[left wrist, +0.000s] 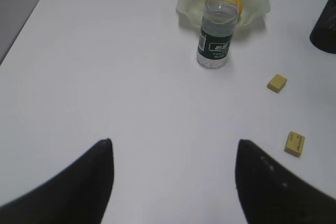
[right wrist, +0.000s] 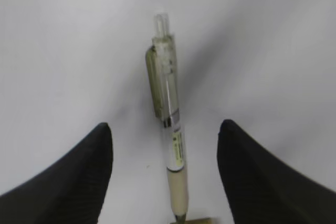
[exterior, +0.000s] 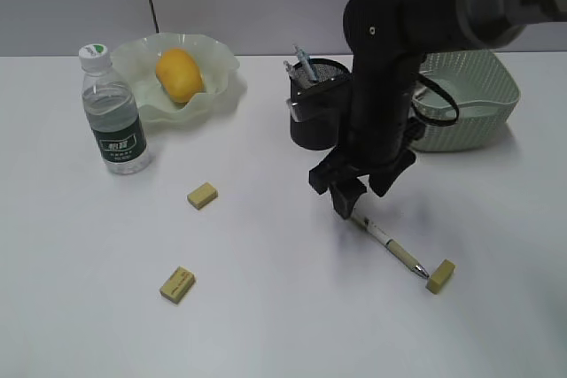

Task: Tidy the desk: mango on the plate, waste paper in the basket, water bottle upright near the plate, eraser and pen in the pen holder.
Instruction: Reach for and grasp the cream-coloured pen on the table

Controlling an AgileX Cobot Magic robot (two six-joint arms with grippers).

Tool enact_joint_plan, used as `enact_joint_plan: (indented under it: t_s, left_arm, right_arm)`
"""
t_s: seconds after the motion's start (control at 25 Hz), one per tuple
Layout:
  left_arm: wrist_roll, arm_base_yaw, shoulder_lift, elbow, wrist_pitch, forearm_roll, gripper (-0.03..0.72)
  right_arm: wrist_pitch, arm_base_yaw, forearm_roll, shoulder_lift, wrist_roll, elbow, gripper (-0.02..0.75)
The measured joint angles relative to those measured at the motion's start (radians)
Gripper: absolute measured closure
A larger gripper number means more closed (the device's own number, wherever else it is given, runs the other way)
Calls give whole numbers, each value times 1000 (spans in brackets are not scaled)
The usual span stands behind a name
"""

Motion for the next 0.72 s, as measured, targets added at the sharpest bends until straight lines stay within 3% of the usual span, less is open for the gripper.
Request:
enact_joint_plan:
  t_s: [0.72]
  left_arm:
    - [0, 0, 0, 0, 0, 0, 141]
  right_arm:
    - [-54, 17, 8, 112, 3, -21, 241]
